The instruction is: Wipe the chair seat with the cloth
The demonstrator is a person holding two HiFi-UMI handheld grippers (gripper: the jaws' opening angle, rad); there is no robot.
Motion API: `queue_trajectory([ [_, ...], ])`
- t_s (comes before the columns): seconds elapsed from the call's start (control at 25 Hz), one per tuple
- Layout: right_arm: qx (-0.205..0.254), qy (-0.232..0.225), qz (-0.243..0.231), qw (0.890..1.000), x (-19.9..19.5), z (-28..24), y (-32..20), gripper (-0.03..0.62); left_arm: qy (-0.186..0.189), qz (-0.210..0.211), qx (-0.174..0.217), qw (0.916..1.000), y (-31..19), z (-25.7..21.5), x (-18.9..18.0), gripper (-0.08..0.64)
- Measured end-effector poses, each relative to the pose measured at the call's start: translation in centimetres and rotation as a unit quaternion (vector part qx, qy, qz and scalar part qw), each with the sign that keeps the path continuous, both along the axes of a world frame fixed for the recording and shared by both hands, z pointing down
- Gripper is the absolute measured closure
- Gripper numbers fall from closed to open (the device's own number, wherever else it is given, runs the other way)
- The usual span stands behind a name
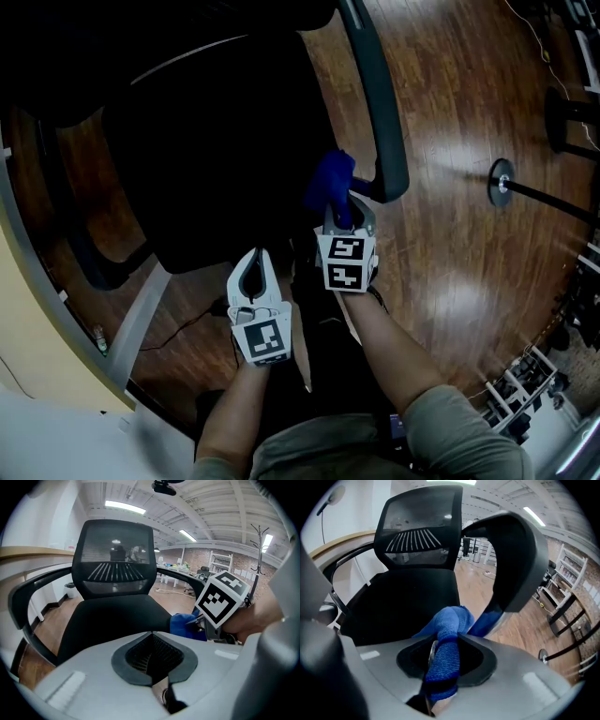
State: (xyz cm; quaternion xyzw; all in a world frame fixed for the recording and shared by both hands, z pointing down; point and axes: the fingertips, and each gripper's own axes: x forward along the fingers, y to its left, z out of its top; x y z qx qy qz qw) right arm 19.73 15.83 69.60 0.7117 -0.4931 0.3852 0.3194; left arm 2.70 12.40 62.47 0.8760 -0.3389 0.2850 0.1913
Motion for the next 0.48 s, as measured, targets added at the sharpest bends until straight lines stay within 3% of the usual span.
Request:
queue_trajectory([
  [0.24, 0.03, 0.008, -0.077, 0.997, -6.2, -2.4, -4.0, 0.489, -0.013, -0.045, 0.009, 0.9989, -2.5, -1.4, -5.7, 0.555],
  [0.48, 0.057, -0.011, -0.186, 0.981, -15.8, -4.2, -8.7, 0.489, -0.034, -0.114, 0.014, 0.9928, -4.6, -2.1, -13.1, 0.555],
])
